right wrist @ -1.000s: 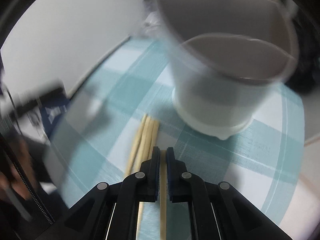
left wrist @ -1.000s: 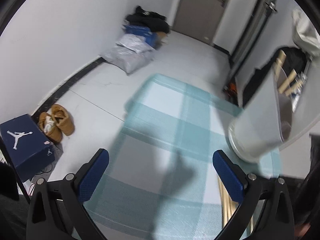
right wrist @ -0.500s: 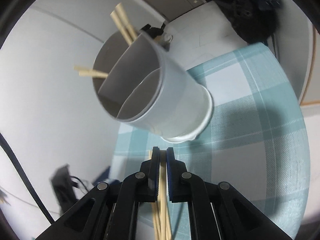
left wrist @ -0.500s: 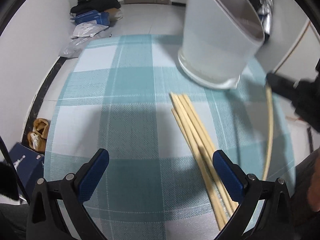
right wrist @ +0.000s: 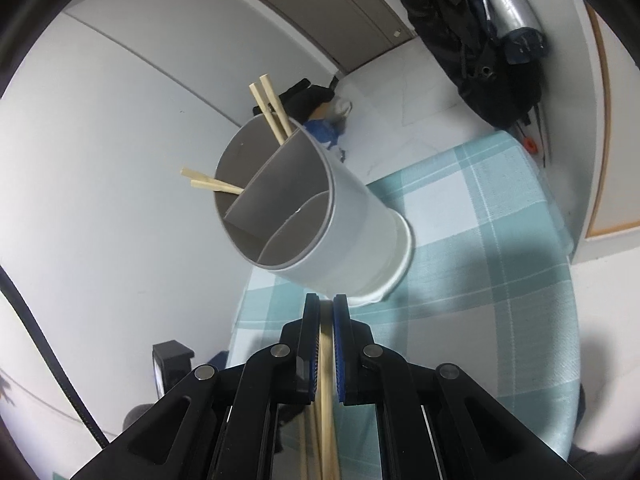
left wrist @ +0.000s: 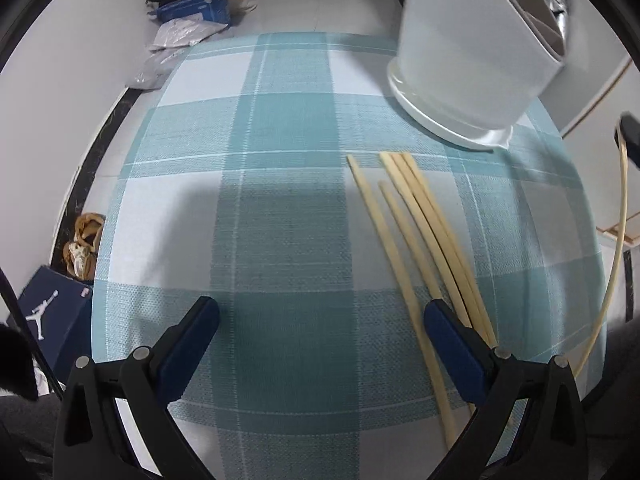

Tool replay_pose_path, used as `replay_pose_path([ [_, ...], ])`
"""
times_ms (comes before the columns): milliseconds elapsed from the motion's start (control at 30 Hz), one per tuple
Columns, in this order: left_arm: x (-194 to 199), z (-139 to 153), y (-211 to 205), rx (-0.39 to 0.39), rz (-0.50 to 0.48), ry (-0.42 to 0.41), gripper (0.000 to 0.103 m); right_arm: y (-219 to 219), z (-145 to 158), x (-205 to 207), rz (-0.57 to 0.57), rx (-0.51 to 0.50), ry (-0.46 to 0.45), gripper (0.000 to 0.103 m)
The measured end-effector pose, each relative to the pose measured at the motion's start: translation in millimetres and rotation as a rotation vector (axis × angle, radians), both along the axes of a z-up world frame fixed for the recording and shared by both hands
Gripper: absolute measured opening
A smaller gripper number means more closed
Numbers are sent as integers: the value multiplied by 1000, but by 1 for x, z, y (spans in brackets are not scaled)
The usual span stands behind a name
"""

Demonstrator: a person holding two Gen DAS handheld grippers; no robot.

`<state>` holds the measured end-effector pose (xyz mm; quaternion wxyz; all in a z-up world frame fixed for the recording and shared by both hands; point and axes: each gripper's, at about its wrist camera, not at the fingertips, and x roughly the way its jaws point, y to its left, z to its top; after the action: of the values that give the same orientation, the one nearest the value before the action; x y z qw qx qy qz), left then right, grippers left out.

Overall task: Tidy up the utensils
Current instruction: 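Lift the chopstick with the right gripper while the left gripper grasps another chopstick, then carry both chopsticks above the utensil holder and lower them into it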

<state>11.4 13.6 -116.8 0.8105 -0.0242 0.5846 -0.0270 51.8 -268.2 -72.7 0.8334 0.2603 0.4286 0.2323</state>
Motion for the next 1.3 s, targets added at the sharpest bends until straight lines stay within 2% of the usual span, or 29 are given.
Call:
replay_pose_path([
  [100, 3, -1, 2, -6, 30, 1, 100, -6, 1, -3, -17, -8, 5, 6],
  [200, 11, -1, 1, 14, 20, 4, 92, -6, 6, -6, -29, -43, -9, 6],
  [267, 17, -1, 2, 15, 23, 7, 91, -7, 10, -7, -34, -41, -28, 6],
  [433, 30, 3, 9, -67, 81, 10, 91, -5, 15, -9, -30, -49, -52, 6],
  [567, 36, 8, 5, -88, 92, 3, 91, -4, 15, -9, -27, -55, -54, 6],
  [633, 41, 8, 2, -74, 85, 0, 83, -4, 15, -9, -28, -52, -54, 6],
  [667, 46, 5, -4, -55, 62, 16, 68, -4, 15, -9, -30, -51, -55, 6],
  [700, 51, 3, -6, -27, 49, 32, 61, -4, 15, -9, -29, -54, -56, 6],
  [767, 55, 5, -8, -12, 44, 18, 55, -4, 15, -10, -28, -51, -58, 6],
  [867, 62, 5, -11, 0, 64, 38, 50, -6, 15, -11, -32, -50, -63, 6],
  [1000, 68, 2, -9, 34, 86, 73, 25, -6, 16, -11, -34, -48, -64, 6],
  [1033, 67, 3, -8, 34, 97, 83, 22, -6, 16, -11, -34, -47, -63, 6],
  [1100, 67, 4, -6, 2, 135, 115, 8, -7, 15, -10, -35, -46, -60, 6],
  [1300, 67, 0, -4, -25, 177, 114, 2, -7, 17, -9, -44, -38, -57, 6],
])
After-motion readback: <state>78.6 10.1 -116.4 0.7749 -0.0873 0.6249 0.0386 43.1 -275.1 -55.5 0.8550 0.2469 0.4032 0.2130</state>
